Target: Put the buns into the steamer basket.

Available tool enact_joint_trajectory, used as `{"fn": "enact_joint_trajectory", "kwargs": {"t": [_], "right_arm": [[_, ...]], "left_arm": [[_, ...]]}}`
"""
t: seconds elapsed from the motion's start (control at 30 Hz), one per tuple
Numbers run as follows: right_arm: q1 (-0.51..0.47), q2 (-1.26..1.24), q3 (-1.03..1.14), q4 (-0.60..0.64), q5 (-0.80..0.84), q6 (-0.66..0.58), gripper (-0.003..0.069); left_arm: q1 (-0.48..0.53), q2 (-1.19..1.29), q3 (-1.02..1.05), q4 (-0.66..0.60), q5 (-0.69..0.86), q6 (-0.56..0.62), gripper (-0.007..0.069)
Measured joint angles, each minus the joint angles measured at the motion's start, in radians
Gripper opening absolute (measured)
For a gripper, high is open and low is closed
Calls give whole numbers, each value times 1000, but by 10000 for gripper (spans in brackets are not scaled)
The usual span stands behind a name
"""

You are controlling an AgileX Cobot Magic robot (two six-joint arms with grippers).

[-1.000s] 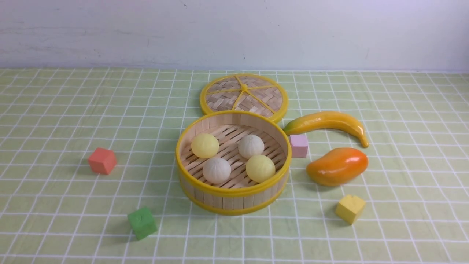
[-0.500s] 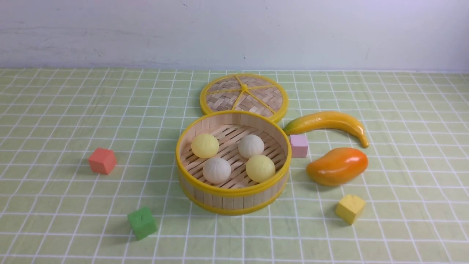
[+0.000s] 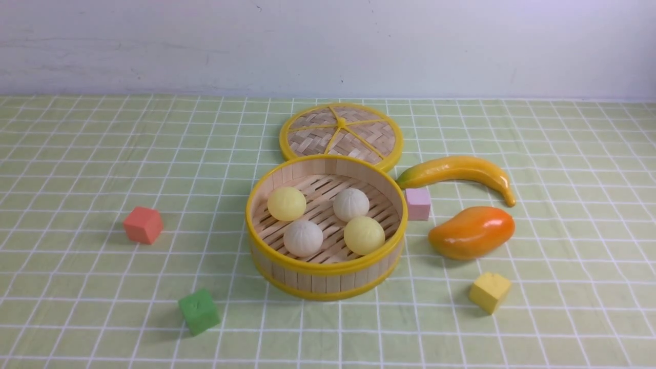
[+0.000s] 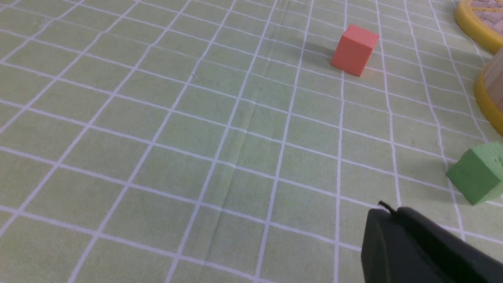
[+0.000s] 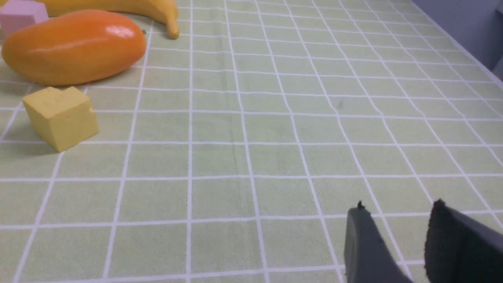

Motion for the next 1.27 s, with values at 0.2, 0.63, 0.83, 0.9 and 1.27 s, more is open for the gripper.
{"fn": "enact_joint_trajectory", "kwargs": {"t": [0.2, 0.63, 0.83, 0.9, 1.27], "right_arm": [[0, 0, 0, 0, 0, 0, 239], [0, 0, 0, 0, 0, 0, 239], [0, 0, 0, 0, 0, 0, 239], [0, 0, 0, 0, 0, 0, 239], [0, 0, 0, 0, 0, 0, 239]], "left_arm": [[0, 0, 1, 0, 0, 0, 4], [0, 0, 1, 0, 0, 0, 18], [0, 0, 1, 0, 0, 0, 21], [0, 0, 1, 0, 0, 0, 21], [0, 0, 1, 0, 0, 0, 36]]}}
